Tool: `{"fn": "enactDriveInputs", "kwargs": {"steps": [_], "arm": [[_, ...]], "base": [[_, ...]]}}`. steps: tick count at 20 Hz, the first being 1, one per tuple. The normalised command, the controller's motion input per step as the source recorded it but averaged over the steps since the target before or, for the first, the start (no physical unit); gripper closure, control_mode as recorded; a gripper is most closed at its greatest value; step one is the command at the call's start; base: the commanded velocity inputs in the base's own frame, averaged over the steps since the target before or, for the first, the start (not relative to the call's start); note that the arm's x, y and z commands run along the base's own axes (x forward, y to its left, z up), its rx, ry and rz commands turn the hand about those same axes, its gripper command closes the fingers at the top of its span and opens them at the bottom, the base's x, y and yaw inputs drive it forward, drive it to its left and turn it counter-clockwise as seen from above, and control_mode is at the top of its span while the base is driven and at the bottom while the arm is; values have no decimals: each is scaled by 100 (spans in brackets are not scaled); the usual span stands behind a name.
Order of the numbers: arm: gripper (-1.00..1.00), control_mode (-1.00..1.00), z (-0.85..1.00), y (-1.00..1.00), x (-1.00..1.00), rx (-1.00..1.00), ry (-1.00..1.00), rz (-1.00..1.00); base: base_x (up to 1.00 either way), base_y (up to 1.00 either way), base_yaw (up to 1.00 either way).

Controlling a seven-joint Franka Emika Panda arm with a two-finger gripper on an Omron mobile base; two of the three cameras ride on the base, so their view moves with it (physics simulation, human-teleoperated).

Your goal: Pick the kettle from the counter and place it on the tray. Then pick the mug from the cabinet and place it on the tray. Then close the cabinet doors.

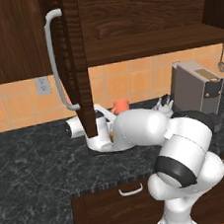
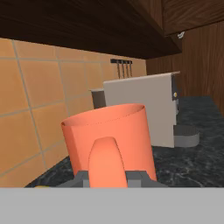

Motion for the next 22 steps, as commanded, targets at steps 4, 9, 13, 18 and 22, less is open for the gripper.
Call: {"fn": "enactDriveInputs", "kwargs": {"steps": [4, 9, 13, 18, 22], "arm": [[100, -100, -92, 0, -28, 9, -62, -35], [100, -100, -97, 1, -28, 3, -67, -32], [100, -100, -53, 0, 11, 5, -55, -20], [100, -100, -58, 6, 26, 24, -43, 3], [100, -100, -75, 8, 13, 32, -31, 7]], "base": [[0, 0, 0], [0, 0, 0], [0, 0, 0], [0, 0, 0], [0, 0, 0]]}}
